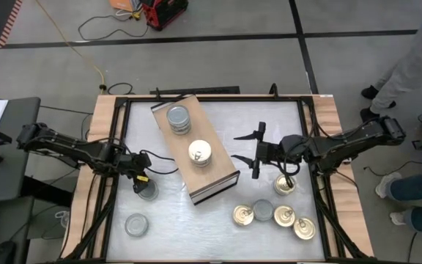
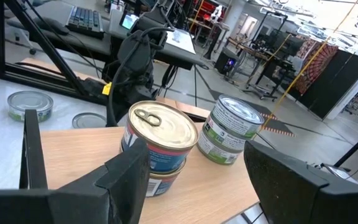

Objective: Stack canned seafood by type on shelf
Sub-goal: Stack the green tuna can on top of the other green tuna can on the shelf

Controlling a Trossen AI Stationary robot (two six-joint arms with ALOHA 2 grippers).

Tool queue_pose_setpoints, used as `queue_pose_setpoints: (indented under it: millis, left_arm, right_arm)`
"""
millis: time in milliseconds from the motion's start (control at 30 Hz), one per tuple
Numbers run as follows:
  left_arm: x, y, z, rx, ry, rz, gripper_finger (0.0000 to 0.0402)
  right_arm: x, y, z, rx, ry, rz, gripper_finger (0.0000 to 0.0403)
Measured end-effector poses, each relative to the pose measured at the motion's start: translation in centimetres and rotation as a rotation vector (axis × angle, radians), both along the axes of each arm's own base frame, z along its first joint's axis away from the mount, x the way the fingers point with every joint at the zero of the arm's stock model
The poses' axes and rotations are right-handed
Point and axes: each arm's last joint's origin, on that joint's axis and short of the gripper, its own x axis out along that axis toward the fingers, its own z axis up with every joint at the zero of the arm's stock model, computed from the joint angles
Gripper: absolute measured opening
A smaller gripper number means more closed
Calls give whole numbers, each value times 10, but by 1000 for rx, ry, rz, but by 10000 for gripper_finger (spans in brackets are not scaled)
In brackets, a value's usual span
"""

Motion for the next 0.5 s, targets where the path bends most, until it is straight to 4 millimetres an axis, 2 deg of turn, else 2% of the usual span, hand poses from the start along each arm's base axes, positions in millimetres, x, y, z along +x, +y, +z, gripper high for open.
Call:
queue_pose_setpoints:
  millis: [500]
  left_arm:
    - [-12,3,-4,13,113,104,0]
  right_arm:
    - [0,0,0,10,-4,0,291]
